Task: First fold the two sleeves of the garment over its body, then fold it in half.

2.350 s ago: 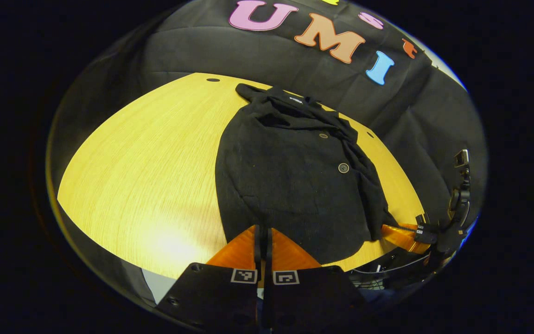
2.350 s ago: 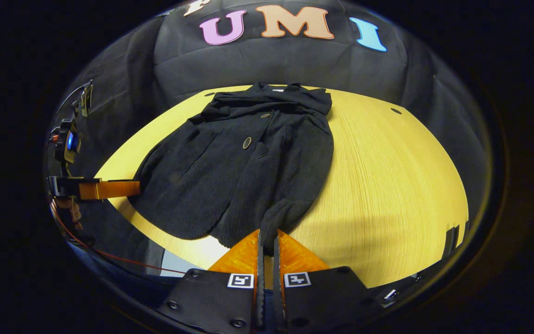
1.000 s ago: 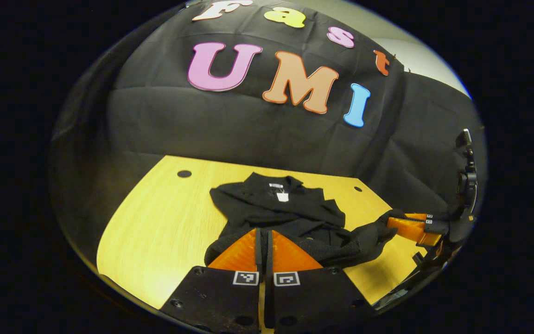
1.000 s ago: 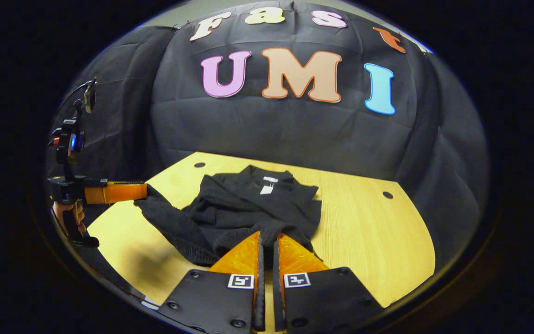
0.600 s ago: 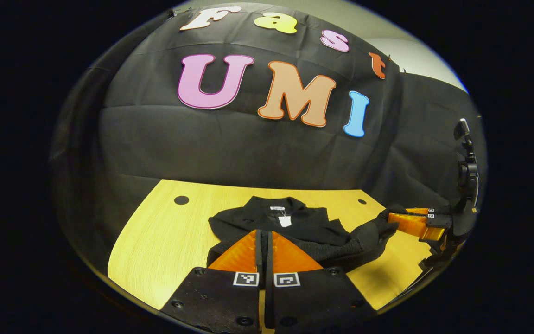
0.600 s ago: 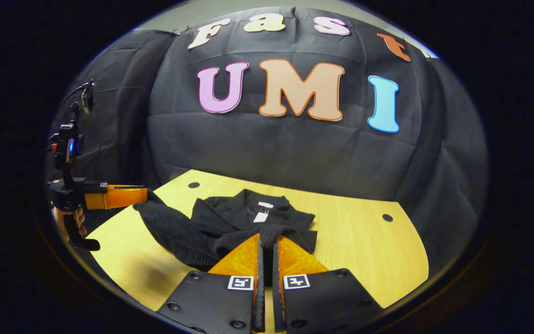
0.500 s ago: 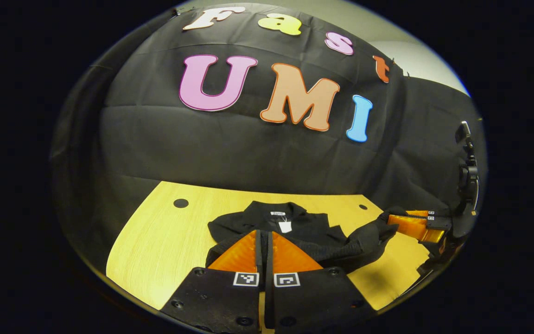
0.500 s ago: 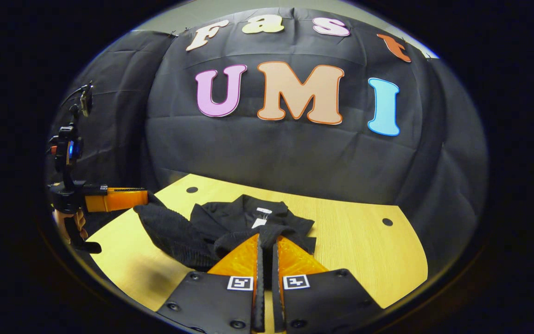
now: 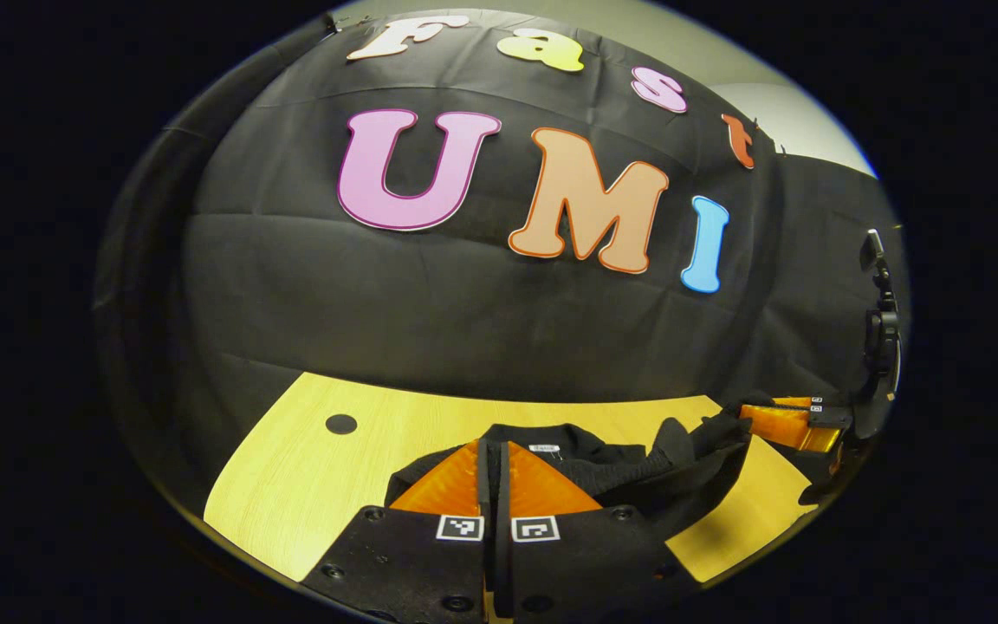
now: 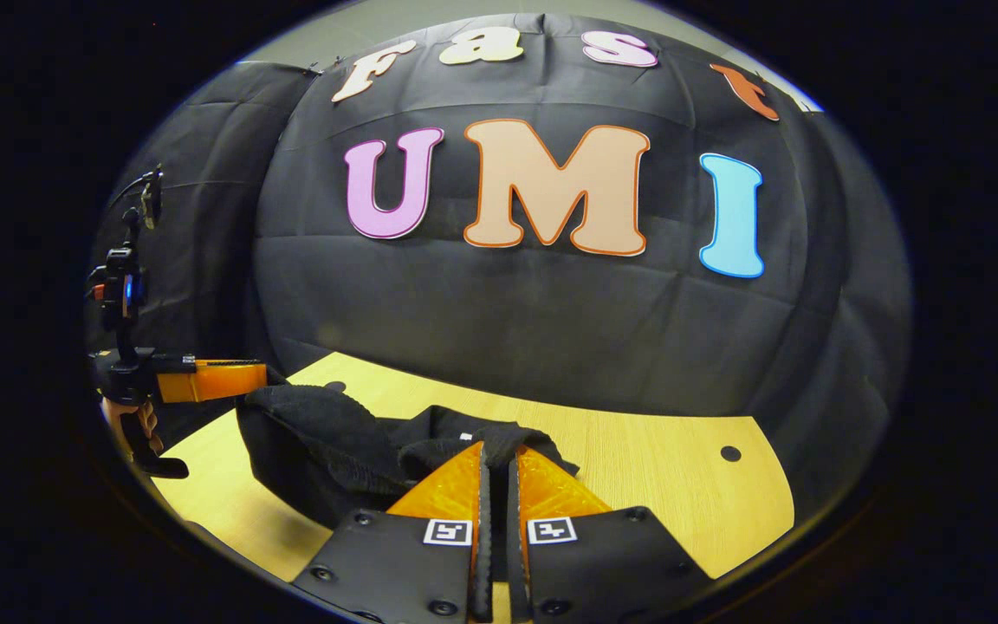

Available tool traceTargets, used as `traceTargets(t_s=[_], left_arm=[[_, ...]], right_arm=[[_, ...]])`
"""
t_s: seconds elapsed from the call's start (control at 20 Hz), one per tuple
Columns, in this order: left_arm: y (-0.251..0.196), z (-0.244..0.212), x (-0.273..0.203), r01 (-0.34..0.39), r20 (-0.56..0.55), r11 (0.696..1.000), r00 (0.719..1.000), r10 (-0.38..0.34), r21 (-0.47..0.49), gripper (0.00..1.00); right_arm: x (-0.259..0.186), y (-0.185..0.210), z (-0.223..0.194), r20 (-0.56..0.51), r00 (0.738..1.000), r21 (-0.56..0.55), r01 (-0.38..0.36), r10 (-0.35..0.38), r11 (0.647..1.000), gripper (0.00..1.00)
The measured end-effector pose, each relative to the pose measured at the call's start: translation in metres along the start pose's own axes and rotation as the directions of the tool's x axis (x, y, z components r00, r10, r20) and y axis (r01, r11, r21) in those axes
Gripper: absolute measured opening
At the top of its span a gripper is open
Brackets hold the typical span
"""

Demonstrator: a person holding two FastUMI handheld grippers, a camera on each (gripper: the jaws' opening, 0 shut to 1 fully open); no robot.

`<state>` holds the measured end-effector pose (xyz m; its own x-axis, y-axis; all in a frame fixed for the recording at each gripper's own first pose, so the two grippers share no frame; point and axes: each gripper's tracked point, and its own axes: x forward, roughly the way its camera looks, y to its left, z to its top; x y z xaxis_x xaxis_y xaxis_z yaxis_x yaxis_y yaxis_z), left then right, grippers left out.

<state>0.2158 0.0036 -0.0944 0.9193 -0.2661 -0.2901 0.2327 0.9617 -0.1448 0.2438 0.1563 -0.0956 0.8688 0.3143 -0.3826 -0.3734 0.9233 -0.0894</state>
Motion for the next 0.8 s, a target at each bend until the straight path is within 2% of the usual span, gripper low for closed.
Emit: traceTargets(t_s=[0.35, 0.5, 0.7, 0.8], left_arm=[[0.01, 0.011, 0.067, -0.023, -0.015, 0.999, 1.0, 0.024, 0.036, 0.0], [0.013, -0.001, 0.088, -0.047, -0.034, 0.997, 0.998, 0.049, 0.057, 0.0], [0.024, -0.025, 0.107, -0.094, -0.073, 0.995, 0.993, 0.096, 0.036, 0.0], [0.029, -0.038, 0.113, -0.108, -0.109, 0.993, 0.988, 0.114, 0.054, 0.0]], right_arm=[[0.075, -0.019, 0.014, -0.006, 1.0, 0.039, 0.011, -0.011, 0.999, 0.09], [0.099, -0.025, 0.006, -0.028, 0.999, 0.068, 0.017, -0.015, 0.998, 0.09], [0.122, -0.029, -0.015, -0.066, 0.998, 0.049, 0.026, -0.022, 0.998, 0.09], [0.131, -0.025, -0.018, -0.069, 0.998, 0.052, 0.015, -0.011, 0.999, 0.09]])
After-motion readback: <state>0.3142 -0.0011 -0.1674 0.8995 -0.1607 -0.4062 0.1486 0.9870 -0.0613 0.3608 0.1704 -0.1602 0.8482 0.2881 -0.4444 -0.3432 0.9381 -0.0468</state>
